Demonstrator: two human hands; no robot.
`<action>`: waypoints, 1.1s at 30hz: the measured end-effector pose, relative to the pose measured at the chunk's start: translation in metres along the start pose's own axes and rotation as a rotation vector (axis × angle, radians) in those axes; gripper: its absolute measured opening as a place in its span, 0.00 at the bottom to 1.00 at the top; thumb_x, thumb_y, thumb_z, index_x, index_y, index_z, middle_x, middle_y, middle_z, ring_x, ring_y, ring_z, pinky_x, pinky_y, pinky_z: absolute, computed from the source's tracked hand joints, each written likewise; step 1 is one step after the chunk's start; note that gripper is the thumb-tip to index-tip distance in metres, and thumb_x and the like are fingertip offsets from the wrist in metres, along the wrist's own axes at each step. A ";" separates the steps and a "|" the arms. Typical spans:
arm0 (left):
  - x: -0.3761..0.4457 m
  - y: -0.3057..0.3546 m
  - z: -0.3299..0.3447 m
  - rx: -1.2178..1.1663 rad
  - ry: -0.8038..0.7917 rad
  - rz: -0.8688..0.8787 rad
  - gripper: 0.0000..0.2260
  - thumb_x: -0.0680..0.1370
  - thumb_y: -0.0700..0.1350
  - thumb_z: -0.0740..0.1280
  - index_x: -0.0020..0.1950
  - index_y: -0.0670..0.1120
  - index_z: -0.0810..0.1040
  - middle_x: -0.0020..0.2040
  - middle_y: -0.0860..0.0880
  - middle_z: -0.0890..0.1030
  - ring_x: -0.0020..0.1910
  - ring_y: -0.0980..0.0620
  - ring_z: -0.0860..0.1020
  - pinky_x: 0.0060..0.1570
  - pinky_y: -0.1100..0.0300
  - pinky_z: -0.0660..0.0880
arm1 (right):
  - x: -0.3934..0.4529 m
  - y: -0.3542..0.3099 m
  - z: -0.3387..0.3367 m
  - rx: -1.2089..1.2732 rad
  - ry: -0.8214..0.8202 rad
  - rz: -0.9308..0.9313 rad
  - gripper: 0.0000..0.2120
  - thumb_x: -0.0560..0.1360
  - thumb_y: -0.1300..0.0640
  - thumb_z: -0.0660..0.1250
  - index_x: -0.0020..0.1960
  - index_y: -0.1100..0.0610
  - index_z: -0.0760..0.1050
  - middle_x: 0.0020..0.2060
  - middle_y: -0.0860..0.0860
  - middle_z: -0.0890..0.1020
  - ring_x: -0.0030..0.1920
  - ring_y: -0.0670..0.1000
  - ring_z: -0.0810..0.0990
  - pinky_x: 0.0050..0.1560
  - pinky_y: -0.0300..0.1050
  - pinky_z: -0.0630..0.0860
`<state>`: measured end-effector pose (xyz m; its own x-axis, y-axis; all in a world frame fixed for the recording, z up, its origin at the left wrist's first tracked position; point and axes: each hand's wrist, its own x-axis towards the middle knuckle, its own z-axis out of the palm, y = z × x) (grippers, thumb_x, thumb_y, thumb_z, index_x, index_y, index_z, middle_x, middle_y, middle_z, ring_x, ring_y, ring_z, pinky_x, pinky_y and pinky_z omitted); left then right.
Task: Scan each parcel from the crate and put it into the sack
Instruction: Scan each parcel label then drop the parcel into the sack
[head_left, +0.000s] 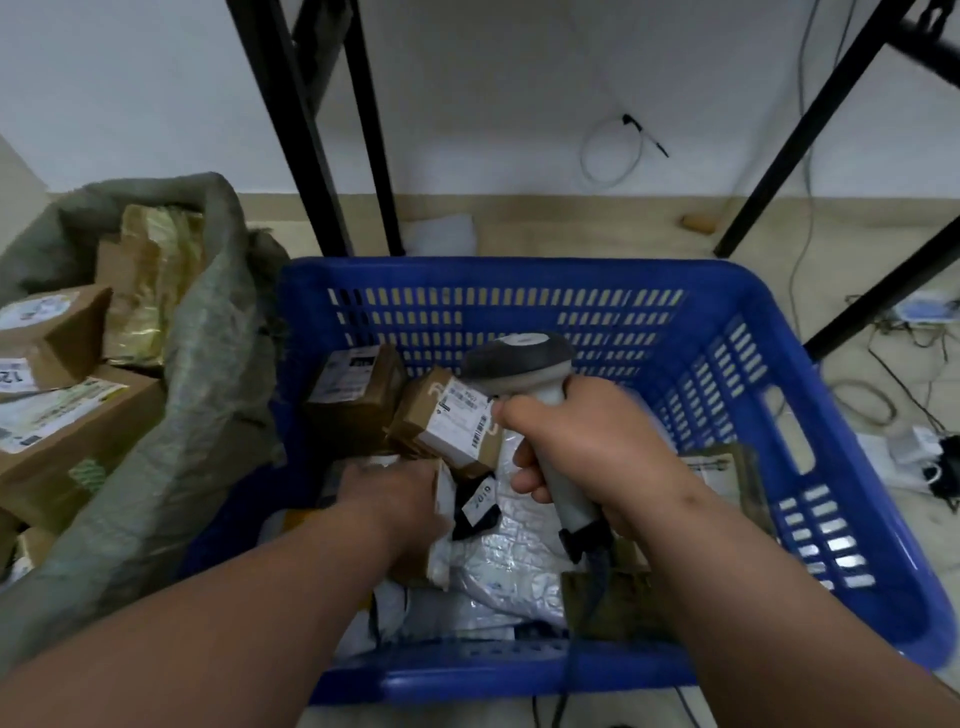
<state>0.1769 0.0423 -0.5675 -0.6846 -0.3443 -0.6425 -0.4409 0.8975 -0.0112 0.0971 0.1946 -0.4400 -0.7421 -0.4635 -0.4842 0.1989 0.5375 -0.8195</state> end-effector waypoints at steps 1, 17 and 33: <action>0.004 0.001 0.005 -0.006 -0.004 -0.017 0.31 0.73 0.65 0.62 0.72 0.56 0.62 0.72 0.51 0.71 0.71 0.45 0.68 0.68 0.44 0.59 | 0.001 0.000 -0.001 0.007 -0.002 -0.006 0.08 0.73 0.52 0.70 0.44 0.56 0.76 0.25 0.50 0.81 0.28 0.50 0.84 0.27 0.41 0.79; -0.050 -0.026 -0.071 -0.985 0.227 -0.006 0.15 0.70 0.45 0.78 0.55 0.49 0.80 0.47 0.52 0.85 0.43 0.54 0.83 0.38 0.61 0.78 | -0.028 -0.025 -0.010 0.153 0.085 -0.079 0.07 0.73 0.55 0.70 0.42 0.59 0.78 0.25 0.53 0.82 0.28 0.54 0.84 0.29 0.44 0.78; -0.185 -0.107 -0.108 -1.710 0.331 0.145 0.09 0.78 0.39 0.68 0.59 0.45 0.78 0.44 0.46 0.87 0.38 0.51 0.86 0.27 0.64 0.77 | -0.113 -0.051 0.014 0.118 -0.072 -0.302 0.10 0.74 0.56 0.70 0.46 0.64 0.77 0.30 0.57 0.82 0.31 0.57 0.83 0.33 0.47 0.78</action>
<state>0.2880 -0.0195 -0.3644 -0.7540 -0.5266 -0.3926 -0.2841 -0.2775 0.9178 0.1795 0.2099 -0.3471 -0.7327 -0.6402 -0.2310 0.0529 0.2849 -0.9571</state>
